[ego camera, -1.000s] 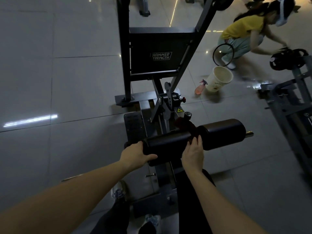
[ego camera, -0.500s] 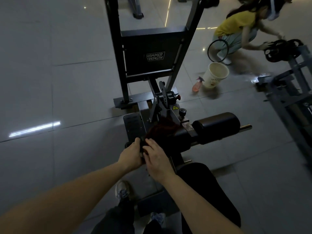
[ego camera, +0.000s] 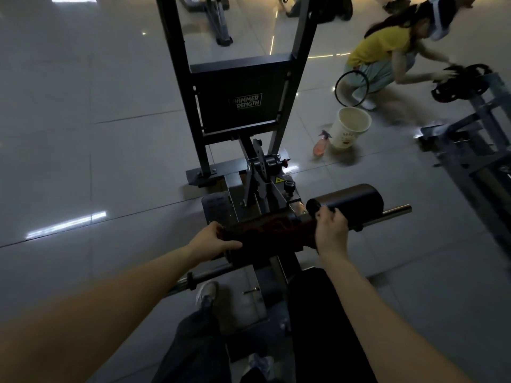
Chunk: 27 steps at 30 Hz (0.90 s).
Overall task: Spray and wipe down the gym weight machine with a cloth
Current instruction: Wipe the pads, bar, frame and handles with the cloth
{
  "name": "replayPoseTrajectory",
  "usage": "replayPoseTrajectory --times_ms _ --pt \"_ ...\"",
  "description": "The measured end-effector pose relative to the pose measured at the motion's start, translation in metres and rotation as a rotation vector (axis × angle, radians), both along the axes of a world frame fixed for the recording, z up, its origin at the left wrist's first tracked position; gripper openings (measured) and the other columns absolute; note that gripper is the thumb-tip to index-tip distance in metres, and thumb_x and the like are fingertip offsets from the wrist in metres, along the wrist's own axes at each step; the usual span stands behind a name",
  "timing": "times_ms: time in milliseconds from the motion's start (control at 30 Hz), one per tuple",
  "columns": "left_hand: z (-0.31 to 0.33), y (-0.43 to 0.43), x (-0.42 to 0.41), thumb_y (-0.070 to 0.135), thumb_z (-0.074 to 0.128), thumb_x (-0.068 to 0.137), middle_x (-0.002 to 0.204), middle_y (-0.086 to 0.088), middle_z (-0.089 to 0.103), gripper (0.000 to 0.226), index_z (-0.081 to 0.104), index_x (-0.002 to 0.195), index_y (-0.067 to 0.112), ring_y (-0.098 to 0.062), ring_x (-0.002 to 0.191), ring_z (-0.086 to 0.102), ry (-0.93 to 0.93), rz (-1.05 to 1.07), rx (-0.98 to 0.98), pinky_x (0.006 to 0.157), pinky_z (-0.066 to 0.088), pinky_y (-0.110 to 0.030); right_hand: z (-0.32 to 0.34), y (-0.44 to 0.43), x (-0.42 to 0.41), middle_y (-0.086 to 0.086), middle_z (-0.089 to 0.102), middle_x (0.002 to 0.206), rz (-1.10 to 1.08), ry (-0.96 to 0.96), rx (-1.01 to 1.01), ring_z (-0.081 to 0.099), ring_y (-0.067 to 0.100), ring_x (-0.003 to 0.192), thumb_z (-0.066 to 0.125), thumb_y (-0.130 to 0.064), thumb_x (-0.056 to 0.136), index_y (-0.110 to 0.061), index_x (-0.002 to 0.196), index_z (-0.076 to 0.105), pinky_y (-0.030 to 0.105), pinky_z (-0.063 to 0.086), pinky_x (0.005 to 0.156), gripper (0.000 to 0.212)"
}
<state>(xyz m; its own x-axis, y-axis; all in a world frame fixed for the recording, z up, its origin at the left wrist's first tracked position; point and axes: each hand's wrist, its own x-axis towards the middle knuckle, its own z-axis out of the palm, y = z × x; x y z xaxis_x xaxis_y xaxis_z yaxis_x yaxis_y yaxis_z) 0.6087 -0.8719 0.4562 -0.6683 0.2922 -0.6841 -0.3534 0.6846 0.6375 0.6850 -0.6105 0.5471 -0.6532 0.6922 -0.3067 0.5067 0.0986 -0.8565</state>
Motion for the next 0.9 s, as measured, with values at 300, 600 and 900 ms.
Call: replayPoseTrajectory --times_ms 300,600,900 --pt "-0.027 0.004 -0.044 0.053 0.096 0.058 0.115 0.009 0.061 0.091 0.050 0.129 0.019 -0.006 0.098 0.060 -0.223 -0.199 0.059 0.073 0.048 -0.017 -0.054 -0.024 -0.038 0.013 0.051 0.138 0.400 -0.346 0.308 0.049 0.029 0.127 0.062 -0.047 0.094 -0.017 0.131 0.057 0.045 0.042 0.108 0.048" --pt "-0.033 -0.010 -0.075 0.055 0.095 0.056 0.123 0.003 0.059 0.101 0.042 0.134 0.020 -0.015 0.110 0.060 -0.301 -0.433 0.037 0.095 0.053 -0.031 -0.066 -0.120 -0.015 0.007 0.038 0.143 0.510 -0.448 0.706 0.044 0.025 0.123 0.062 -0.015 0.091 -0.015 0.138 0.052 0.035 0.049 0.102 0.048" --pt "-0.029 0.004 -0.086 0.032 0.092 0.070 0.101 0.007 0.068 0.045 0.063 0.104 0.026 -0.007 0.091 0.062 -0.349 -0.579 0.096 0.072 0.048 -0.016 -0.080 -0.114 -0.023 0.008 0.045 0.147 0.817 -0.381 0.918 0.040 0.031 0.137 0.048 -0.048 0.093 -0.035 0.127 0.062 0.062 0.030 0.113 0.039"
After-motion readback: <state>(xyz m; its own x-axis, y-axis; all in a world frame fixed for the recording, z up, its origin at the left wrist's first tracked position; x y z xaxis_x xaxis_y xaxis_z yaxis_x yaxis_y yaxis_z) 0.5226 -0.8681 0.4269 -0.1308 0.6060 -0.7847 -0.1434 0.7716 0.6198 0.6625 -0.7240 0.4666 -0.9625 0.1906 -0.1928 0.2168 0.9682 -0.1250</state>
